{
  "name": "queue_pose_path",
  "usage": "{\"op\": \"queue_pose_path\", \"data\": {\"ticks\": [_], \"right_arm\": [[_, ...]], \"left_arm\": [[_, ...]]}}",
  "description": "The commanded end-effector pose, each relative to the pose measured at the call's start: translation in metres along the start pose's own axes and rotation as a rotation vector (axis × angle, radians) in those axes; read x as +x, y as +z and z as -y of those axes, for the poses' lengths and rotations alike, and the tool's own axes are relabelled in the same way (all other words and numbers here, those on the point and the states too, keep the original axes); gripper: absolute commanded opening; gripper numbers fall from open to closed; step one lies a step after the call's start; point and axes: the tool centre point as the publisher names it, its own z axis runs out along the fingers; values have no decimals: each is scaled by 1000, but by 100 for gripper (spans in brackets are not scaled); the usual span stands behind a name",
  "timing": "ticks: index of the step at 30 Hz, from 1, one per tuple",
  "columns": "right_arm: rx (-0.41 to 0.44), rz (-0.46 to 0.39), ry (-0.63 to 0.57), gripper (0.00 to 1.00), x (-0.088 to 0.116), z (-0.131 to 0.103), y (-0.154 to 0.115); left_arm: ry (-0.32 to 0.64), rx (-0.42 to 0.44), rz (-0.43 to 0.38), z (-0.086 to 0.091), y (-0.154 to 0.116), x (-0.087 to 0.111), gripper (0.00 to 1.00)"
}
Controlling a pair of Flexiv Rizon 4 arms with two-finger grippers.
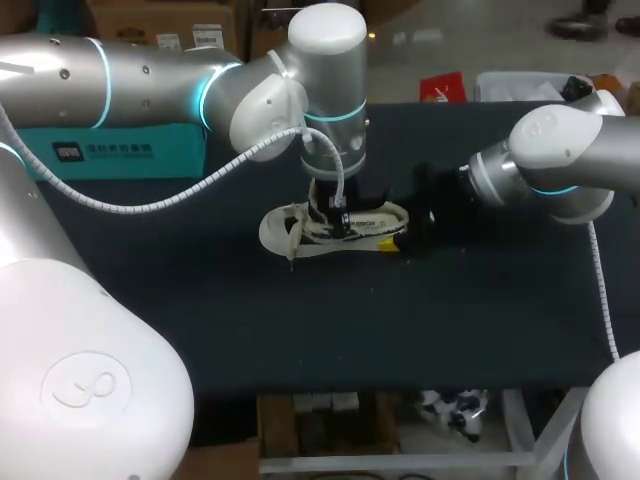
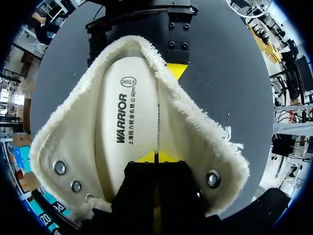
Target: Open the shoe tongue, take the insole out of the shoe, put the insole back into the shoe, and pack the shoe into the shoebox
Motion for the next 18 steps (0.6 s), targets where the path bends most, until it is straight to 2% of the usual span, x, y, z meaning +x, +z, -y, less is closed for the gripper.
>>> {"op": "queue_pose_path", "data": {"ticks": [1,18], "right_arm": [[-2,1,3,0,-2,7,3],[-2,1,3,0,-2,7,3]], "left_arm": [[-16,-2,24,-3,18,18,0],[-58,-4,46,-4,38,-9,0]]}}
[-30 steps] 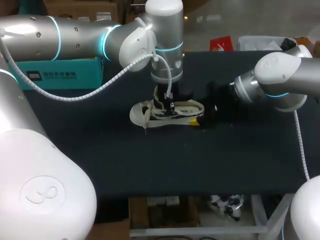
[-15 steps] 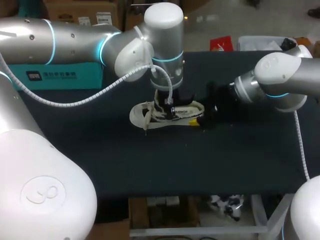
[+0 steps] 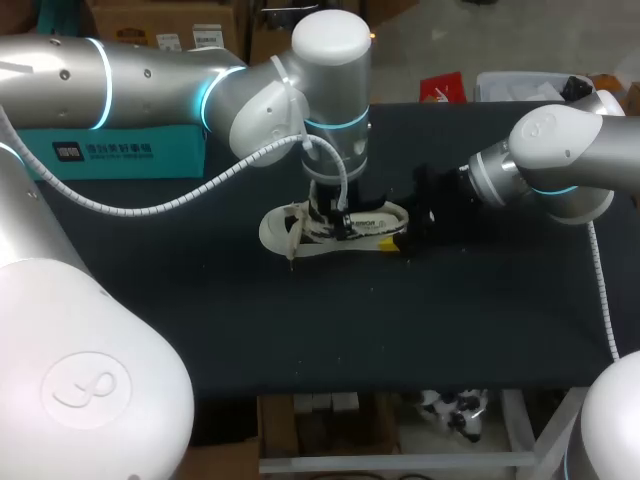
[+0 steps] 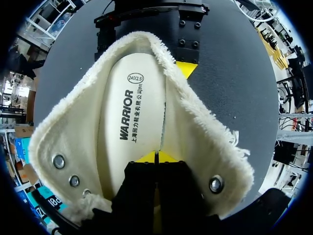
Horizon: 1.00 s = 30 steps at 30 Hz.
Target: Open the shoe tongue, take the insole out of the shoe, put the insole back into the shoe, and pack the shoe into the shoebox
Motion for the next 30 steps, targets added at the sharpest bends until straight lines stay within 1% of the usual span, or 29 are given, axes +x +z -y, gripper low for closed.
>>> {"op": "queue_pose_path", "data": {"ticks": [1,8,12,14,15,21,24,30], "right_arm": [[-2,0,3,0,-2,7,3],[-2,0,3,0,-2,7,3],[-2,0,3,0,-2,7,3],[-2,0,3,0,-2,7,3],[-2,0,3,0,-2,7,3],[-2,0,3,0,-2,7,3],[-2,0,3,0,-2,7,3],[-2,0,3,0,-2,7,3]], "left_arm": [[-2,7,3,-3,37,-3,0],[9,13,9,-4,44,-10,0],[17,15,11,-3,47,-12,7],[27,18,14,-3,48,-11,15],[29,18,15,-3,48,-11,17],[46,29,14,-2,47,-9,20],[43,22,31,1,51,-7,20],[33,-14,90,5,61,-5,26]]}}
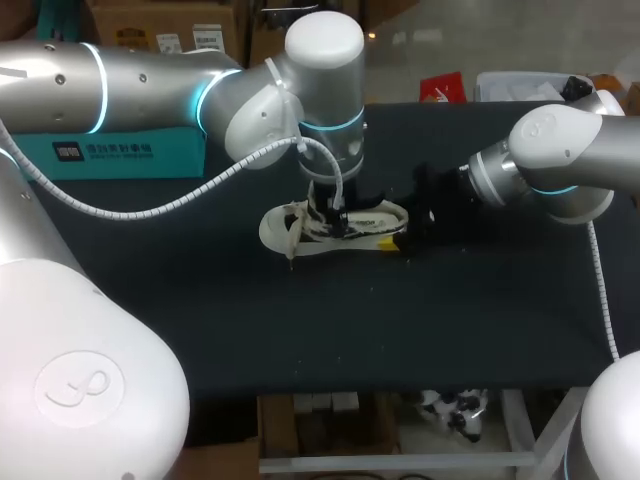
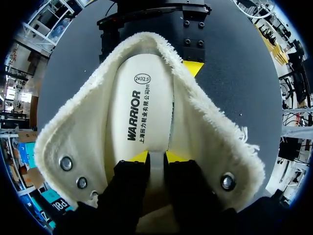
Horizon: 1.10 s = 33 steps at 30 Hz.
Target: Open the shoe tongue, take the insole out of the shoe, put the insole back into the shoe, and pack the shoe into the shoebox
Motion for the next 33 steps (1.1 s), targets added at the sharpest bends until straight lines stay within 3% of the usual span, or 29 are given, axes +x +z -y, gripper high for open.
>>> {"op": "queue_pose_path", "data": {"ticks": [1,6,28,33], "right_arm": [[-1,-1,2,0,-1,7,3],[-1,-1,2,0,-1,7,3],[-1,-1,2,0,-1,7,3],[-1,-1,2,0,-1,7,3]], "left_arm": [[-1,-27,49,5,61,9,27],[-10,-27,86,5,66,3,33],[-45,-13,222,0,98,-56,33],[-49,-7,233,2,101,-71,26]]}}
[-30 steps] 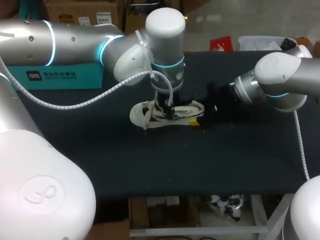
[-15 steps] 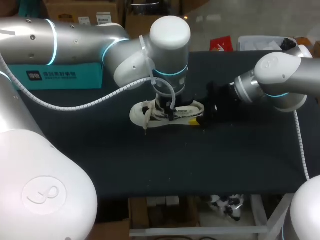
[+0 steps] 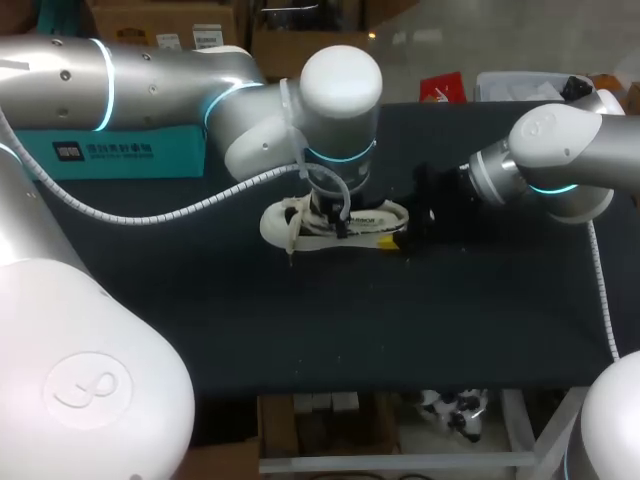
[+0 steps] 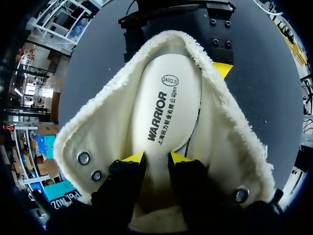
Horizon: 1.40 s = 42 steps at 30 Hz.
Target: Open the shoe tongue, take the insole out of the shoe, put the insole back into the shoe, and pack the shoe into the shoebox
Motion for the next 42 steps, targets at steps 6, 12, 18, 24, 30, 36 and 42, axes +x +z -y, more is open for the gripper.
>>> {"op": "queue_pose_path", "data": {"ticks": [6,12,18,24,30,36,42], "right_arm": [[0,-4,0,0,1,7,4],[0,-4,0,0,1,7,4],[0,-4,0,0,1,7,4],[0,-4,0,0,1,7,4],[0,-4,0,0,1,7,4],[0,-4,0,0,1,7,4],[0,-4,0,0,1,7,4]], "left_arm": [[-2,17,18,6,106,-26,4],[38,66,-7,5,90,-24,0],[68,120,-40,5,57,-14,0],[76,179,-75,9,16,-6,0],[68,228,-102,11,-13,3,0],[46,270,-127,11,-33,11,0],[29,306,-139,13,-52,19,0]]}}
